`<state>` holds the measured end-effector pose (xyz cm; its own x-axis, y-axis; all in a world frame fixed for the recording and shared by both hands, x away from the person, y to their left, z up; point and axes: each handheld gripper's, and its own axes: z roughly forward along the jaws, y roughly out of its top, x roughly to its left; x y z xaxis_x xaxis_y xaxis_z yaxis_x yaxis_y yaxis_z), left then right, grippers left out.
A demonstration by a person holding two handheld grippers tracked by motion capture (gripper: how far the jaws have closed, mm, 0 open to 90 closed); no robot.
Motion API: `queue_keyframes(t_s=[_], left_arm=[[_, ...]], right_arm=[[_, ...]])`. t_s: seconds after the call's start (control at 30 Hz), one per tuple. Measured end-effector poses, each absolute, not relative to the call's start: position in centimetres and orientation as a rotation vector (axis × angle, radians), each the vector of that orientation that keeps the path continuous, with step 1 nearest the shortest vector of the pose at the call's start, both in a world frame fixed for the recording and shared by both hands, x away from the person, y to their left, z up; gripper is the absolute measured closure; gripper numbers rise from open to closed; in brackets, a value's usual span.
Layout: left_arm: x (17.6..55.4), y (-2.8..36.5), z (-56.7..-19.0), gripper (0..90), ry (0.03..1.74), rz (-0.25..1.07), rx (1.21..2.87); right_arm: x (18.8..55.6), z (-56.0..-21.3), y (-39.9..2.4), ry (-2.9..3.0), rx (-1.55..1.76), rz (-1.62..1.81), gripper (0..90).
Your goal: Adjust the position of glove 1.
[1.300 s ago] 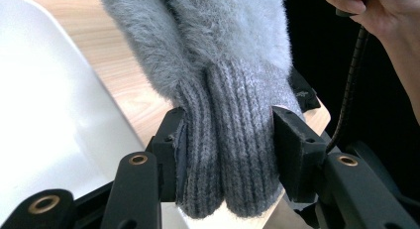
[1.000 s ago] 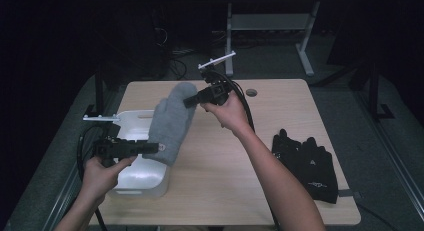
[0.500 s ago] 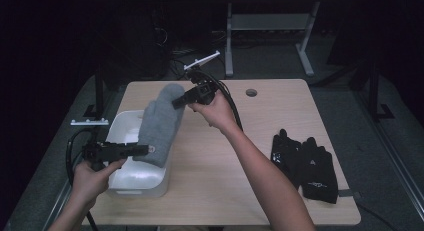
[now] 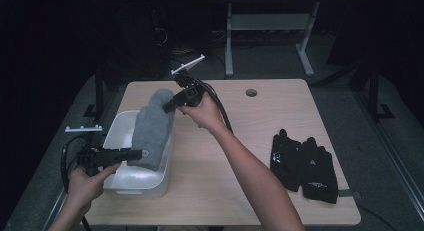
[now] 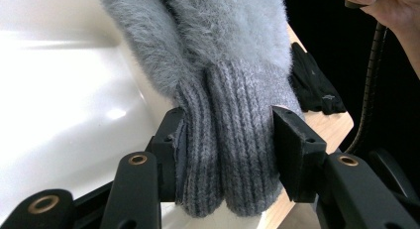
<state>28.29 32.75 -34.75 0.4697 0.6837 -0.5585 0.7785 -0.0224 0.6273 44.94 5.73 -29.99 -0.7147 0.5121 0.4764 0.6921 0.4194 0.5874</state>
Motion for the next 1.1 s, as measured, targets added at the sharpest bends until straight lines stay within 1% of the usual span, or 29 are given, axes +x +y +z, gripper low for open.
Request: queue_keyframes(t_s=[0.37,0.7,1.1], left_arm=[[28.4,33.3,-36.6,51.9,1.293,-0.142,1.732],[28.6,33.4,-38.3,51.3,1.334,-0.160,1.771],[28.8,33.1,-39.2,50.2,1.369,-0.166,1.821]], right_arm=[[45.4,-31.7,7.1,-2.465,-1.054,-1.123,76.5],[45.6,-33.6,8.0,-2.468,-1.057,-1.079,76.4],[45.7,-35.3,8.6,-2.480,-1.069,-1.040,76.2]])
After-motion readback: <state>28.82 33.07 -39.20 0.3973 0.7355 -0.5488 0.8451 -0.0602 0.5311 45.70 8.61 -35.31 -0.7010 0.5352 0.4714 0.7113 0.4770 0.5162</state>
